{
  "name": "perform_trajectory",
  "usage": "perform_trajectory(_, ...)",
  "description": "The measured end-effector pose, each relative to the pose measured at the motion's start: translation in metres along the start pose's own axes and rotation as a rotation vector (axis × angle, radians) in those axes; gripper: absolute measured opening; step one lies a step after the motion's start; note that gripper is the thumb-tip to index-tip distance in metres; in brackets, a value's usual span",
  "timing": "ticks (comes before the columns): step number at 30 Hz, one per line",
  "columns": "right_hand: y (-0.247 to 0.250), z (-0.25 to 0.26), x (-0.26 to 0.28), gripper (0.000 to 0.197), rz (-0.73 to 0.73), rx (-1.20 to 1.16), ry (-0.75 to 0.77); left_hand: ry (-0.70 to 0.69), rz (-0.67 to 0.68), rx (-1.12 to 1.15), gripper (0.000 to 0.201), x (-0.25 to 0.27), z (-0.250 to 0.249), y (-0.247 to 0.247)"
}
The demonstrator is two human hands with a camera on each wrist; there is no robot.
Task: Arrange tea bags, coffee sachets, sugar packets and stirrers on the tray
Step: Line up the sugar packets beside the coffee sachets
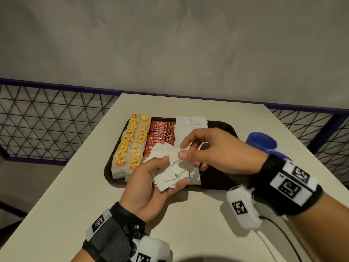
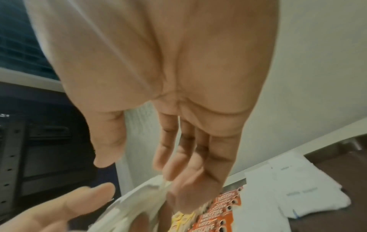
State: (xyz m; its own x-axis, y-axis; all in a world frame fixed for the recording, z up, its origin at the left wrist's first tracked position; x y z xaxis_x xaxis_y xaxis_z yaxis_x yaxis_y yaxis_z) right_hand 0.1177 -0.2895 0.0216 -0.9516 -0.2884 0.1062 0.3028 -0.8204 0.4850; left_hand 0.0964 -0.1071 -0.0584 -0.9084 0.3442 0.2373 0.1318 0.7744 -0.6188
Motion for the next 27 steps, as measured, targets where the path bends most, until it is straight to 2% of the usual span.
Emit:
perform_trajectory(3, -0.012, -0.004, 0.011, 0.032, -0.079, -0.022, 0.027, 0.011, 0.03, 0.012, 0.044, 0.001, 0.003, 0.002)
perform_trajectory(7, -0.015, -0.014, 0.015, 0.022, -0.142, -0.105, 0.039, -0.014, 0.06, -0.096, 0.049, 0.003, 0.006, -0.002)
perform_trajectory(11, -0.012, -0.013, 0.02, 0.041, -0.129, -0.075, 0.028, -0.075, 0.032, -0.202, 0.048, 0.005, 0.005, -0.004)
perform_trajectory(13, -0.01, -0.011, 0.023, 0.045, -0.11, -0.064, 0.026, -0.078, -0.003, -0.209, 0.053, 0.005, 0.006, -0.005)
perform_trajectory(15, -0.007, -0.01, 0.024, 0.042, -0.1, -0.084, 0.015, -0.062, -0.045, -0.2, 0.051, 0.005, 0.005, -0.005)
perform_trajectory(20, 0.013, -0.011, 0.021, 0.027, -0.152, -0.128, -0.027, -0.029, -0.116, -0.156, 0.029, 0.002, 0.003, -0.001)
perform_trajectory(24, 0.053, -0.025, -0.002, 0.019, -0.336, -0.12, -0.058, -0.021, -0.135, -0.134, 0.03, 0.0, 0.002, 0.003)
perform_trajectory(27, 0.075, -0.042, -0.03, 0.017, -0.316, -0.089, -0.14, -0.015, -0.136, -0.136, 0.037, -0.001, 0.003, 0.003)
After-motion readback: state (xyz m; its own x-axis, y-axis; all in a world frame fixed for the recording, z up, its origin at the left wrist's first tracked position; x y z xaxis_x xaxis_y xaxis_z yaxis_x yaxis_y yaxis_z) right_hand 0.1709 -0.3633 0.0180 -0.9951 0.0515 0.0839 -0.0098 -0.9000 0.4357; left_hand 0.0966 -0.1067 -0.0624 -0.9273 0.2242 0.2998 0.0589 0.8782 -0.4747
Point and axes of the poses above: each hand's wrist, its own x-axis away from the middle knuckle, its own y-axis out of the back of the hand, z = x × y, the point moved 1 cm from there along -x, towards the middle knuckle, and after that the axes turned 11 degrees about -x, right-handed, at the moved point
